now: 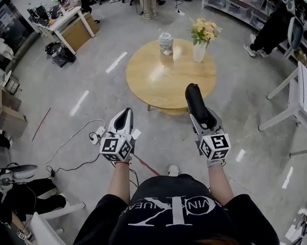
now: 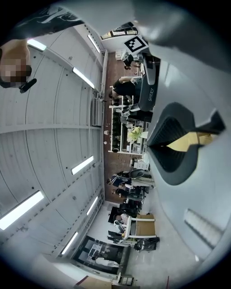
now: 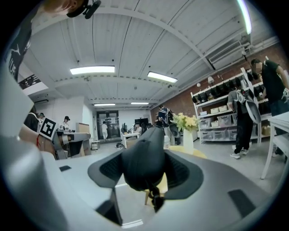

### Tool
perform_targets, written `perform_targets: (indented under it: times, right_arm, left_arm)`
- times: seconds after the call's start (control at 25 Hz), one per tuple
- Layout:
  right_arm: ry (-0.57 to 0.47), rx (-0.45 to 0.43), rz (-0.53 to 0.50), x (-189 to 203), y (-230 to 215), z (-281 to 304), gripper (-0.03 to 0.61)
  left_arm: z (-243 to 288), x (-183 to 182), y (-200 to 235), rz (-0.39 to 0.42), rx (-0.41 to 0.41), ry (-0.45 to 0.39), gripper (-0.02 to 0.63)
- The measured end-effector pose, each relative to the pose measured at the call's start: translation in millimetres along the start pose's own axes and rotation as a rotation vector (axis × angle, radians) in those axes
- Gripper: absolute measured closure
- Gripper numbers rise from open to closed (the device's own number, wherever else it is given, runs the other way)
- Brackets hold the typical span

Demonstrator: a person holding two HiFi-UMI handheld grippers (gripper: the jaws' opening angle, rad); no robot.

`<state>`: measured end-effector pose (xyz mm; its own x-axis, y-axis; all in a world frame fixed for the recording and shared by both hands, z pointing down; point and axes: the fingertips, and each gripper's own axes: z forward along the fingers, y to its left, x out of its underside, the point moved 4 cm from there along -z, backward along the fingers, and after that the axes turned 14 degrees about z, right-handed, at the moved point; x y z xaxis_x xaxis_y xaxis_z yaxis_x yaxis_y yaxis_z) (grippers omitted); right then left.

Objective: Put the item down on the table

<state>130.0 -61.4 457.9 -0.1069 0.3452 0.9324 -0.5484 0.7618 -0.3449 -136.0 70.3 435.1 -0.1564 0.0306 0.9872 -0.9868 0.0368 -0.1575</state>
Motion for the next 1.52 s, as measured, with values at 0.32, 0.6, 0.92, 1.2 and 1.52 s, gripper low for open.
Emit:
perform_targets:
  times: [0.32, 0.6, 0.92, 1.2, 1.52]
  right_arm:
    - [0.005, -0.023, 0.017, -5, -20, 14, 0.316]
    - [0.021, -0.012, 0.027, 0, -30, 15, 0.316]
    - [0.045, 0.022, 0.011, 1, -38, 25, 0.316]
    - [0.092, 0.037, -0.001, 5, -35, 54, 0.316]
    - [0.13, 0.082, 0.017, 6, -47, 104, 0.316]
  left_arm:
    - [34, -8, 2, -0.004, -0.018, 0.002, 0.601]
    - [50, -3, -6, -0.007, 0.002, 0.02, 0.601]
    - [77, 8, -7, -0.006, 0.055, 0.011, 0.601]
    - [106, 20, 8, -0.007, 0.102, 0.005, 0.601]
    - [155, 39, 38, -0.02, 0.165, 0.032, 0.601]
